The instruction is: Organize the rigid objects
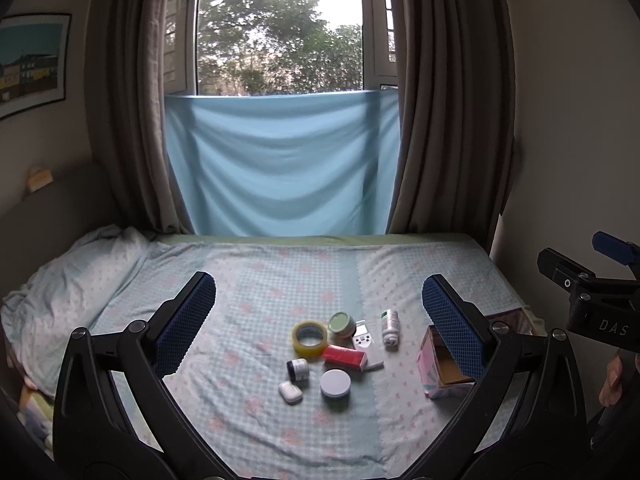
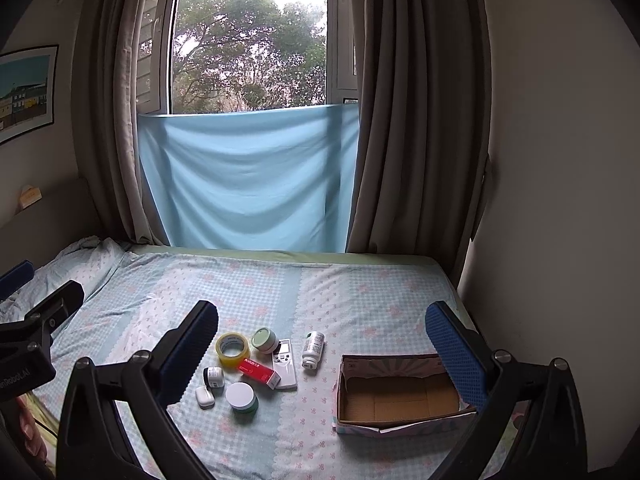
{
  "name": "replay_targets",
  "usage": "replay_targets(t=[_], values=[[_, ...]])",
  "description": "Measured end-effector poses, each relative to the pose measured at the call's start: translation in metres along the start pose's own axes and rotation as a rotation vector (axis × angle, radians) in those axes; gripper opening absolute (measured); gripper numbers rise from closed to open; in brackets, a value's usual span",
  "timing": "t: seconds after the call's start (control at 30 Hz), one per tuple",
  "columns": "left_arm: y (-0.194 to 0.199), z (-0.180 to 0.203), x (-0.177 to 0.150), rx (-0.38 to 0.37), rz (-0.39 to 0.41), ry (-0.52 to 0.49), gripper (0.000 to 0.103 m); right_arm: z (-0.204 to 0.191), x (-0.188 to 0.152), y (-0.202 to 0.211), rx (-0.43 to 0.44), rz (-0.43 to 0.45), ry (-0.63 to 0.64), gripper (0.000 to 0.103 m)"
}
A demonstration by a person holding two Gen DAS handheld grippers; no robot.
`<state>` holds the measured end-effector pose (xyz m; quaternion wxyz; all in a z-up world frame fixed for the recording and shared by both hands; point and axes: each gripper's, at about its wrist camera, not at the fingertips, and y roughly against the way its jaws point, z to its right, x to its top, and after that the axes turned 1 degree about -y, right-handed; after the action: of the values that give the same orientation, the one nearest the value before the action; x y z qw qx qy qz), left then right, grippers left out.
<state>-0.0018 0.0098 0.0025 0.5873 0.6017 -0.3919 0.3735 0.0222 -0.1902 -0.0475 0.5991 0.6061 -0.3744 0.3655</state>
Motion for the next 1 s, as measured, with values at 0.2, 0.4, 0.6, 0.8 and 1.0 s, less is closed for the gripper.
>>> replay_targets(t=[0.2, 0.4, 0.6, 0.8, 1.0], values=[[-0.004, 0.002, 0.001, -0.006, 0.0, 0.001, 0.103, -0.001, 0.0, -0.001, -0.002, -0.003, -0.001, 0.103], [-0.009, 0.002, 0.0, -0.012, -0.005, 0.001, 0.103, -0.002, 0.0, -0.002, -0.003, -0.003, -0.002, 0.103], [-0.01, 0.003, 0.001, -0.014, -0.003, 0.001, 0.103, -0.002, 0.001, -0.003, -0.004, -0.002, -0.004, 0.103], [-0.014, 0.005, 0.002, -0.016, 0.006, 0.001, 0.103, 0.001, 0.004, -0.006, -0.003, -0.001, -0.011, 0.103], [-0.016, 0.005, 0.002, -0.024, 0.009, 0.002, 0.103, 0.002, 0.005, -0.008, -0.004, 0.0, -0.014, 0.103]])
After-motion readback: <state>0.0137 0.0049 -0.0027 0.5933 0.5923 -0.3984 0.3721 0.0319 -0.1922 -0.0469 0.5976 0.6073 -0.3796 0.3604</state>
